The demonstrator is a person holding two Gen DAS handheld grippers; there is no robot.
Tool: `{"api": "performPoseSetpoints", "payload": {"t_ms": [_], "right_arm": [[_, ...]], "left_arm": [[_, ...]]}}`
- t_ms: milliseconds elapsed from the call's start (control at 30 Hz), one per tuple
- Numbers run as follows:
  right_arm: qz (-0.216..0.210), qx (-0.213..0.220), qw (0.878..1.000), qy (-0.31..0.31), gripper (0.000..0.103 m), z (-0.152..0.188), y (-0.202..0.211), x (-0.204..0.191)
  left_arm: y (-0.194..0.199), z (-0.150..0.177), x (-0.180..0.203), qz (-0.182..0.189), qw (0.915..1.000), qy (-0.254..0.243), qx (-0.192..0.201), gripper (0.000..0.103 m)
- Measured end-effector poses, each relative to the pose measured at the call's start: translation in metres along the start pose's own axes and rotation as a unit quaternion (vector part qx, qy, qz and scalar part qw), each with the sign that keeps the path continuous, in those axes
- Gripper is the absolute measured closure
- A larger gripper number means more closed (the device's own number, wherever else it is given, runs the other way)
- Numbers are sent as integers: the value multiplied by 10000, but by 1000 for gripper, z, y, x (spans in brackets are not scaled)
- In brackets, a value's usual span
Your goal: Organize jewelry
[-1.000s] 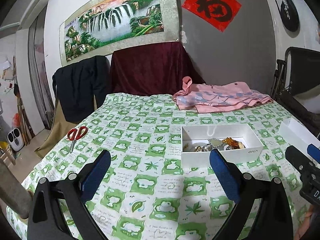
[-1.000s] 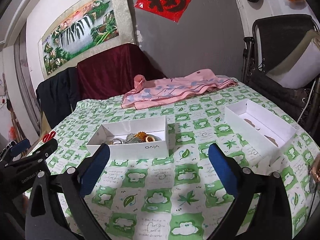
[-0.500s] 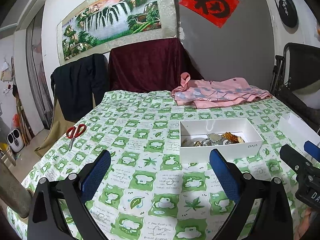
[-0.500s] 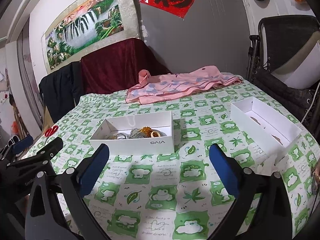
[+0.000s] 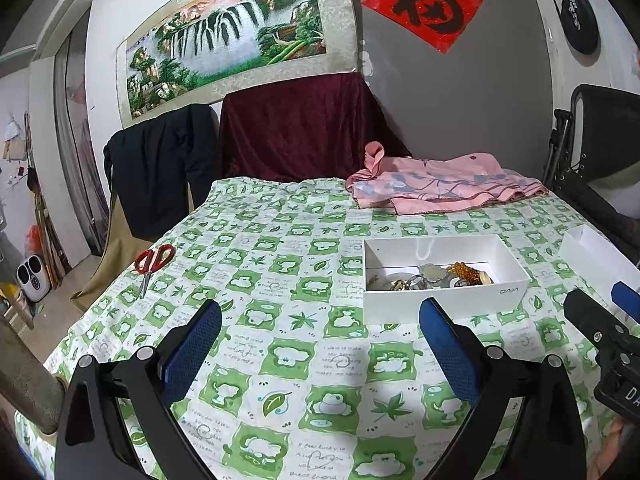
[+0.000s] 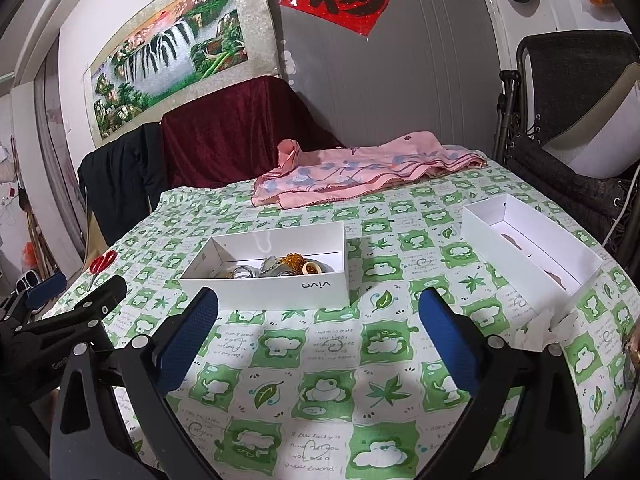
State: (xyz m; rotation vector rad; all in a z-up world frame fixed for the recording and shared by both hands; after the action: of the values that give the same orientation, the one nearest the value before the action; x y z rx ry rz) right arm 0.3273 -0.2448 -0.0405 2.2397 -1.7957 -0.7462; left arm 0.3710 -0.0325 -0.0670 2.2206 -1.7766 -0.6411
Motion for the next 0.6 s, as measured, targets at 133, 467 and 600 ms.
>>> {"api": "performPoseSetpoints", "payload": {"t_ms": [133, 467, 600], "right_arm": [[3, 4, 10000, -4, 7, 0, 0, 0], [7, -9, 10000, -4, 7, 0, 0, 0], [2, -6, 10000, -3, 7, -1, -1, 0]], "left_arm": [[0, 0, -2, 6, 10000, 38, -20, 6], [0, 0, -1, 7, 10000, 20, -8, 6], [0, 0, -1, 2, 10000, 17, -5, 6]]}}
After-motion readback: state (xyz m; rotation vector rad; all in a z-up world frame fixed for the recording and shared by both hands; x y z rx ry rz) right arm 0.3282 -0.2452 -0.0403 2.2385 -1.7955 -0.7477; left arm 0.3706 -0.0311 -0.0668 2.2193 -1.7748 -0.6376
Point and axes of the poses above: each gripper's, at about its wrist camera, not at the fingertips, and y roughly against the way its jaws point, x to its right, z to its underside, the point moved 6 cm from there along -y, roughly the way its jaws point, and after that the axes turned 12 degrees about -z, right-handed, at the moved point
